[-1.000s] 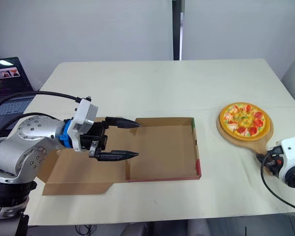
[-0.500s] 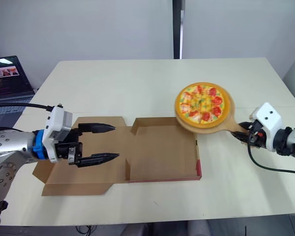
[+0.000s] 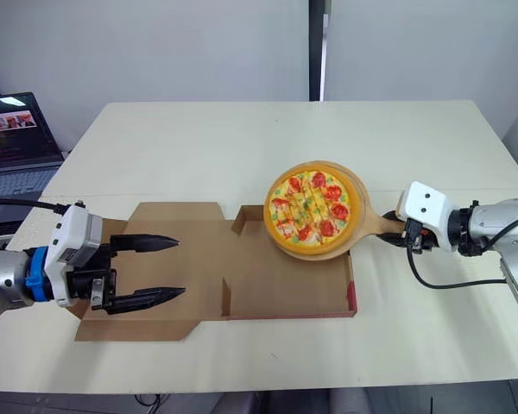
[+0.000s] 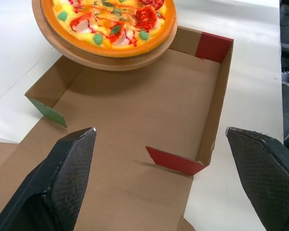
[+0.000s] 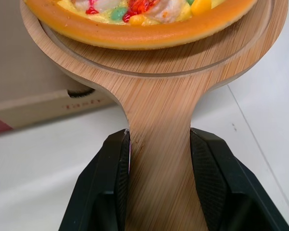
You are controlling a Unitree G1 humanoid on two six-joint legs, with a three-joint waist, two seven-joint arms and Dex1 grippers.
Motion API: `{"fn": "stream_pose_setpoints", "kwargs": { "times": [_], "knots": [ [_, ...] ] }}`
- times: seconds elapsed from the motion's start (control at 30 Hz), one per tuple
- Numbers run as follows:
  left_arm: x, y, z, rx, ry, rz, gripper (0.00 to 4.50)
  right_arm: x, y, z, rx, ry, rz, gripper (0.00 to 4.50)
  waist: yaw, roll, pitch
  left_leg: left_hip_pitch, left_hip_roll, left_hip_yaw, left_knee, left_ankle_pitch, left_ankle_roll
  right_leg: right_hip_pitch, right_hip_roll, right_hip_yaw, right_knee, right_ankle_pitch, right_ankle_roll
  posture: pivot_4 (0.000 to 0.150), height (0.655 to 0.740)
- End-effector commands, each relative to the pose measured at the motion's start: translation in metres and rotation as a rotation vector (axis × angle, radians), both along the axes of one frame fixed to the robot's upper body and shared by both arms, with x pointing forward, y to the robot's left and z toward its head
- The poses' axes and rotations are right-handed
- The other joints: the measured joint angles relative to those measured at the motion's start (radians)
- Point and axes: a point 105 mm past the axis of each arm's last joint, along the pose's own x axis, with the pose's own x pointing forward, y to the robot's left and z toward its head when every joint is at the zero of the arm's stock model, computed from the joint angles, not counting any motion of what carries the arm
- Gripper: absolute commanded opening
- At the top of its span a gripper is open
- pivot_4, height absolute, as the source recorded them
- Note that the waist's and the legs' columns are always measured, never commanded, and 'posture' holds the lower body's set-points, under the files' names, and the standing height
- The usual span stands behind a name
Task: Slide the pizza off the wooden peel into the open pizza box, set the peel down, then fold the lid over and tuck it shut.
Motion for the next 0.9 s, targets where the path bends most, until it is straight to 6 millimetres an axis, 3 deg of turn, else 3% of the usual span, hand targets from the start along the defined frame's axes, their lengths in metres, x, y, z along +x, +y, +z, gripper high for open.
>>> {"fn": "stream_pose_setpoints", "kwargs": {
  "times": [0.03,0.6,0.9],
  "knots": [
    [-0.003,-0.002,0.009,0.020,-0.037,-0.014,4.50,0.002,0.004,0.028,-0.026,-0.133,0.054,1.58,0.000,0.000,0.000,0.000,0.000,0.000,0.000,0.000,0.000,0.000,0.000,0.000,0.000,0.000,0.000,0.150,0.7400],
    [-0.001,-0.009,0.003,0.016,-0.022,-0.057,4.50,0.008,-0.002,0.042,-0.112,-0.212,0.065,1.58,-0.001,0.000,0.000,-0.001,0.000,0.000,0.000,0.000,0.000,-0.001,0.000,0.000,0.000,0.001,-0.001,0.150,0.7400],
    [-0.001,-0.014,0.000,0.011,-0.018,-0.075,4.50,0.022,-0.015,0.055,-0.148,-0.298,-0.008,1.58,-0.001,0.000,0.000,-0.001,0.000,0.000,0.000,0.000,0.000,-0.001,0.000,0.000,0.001,0.001,-0.002,0.150,0.7400]
  ]
}}
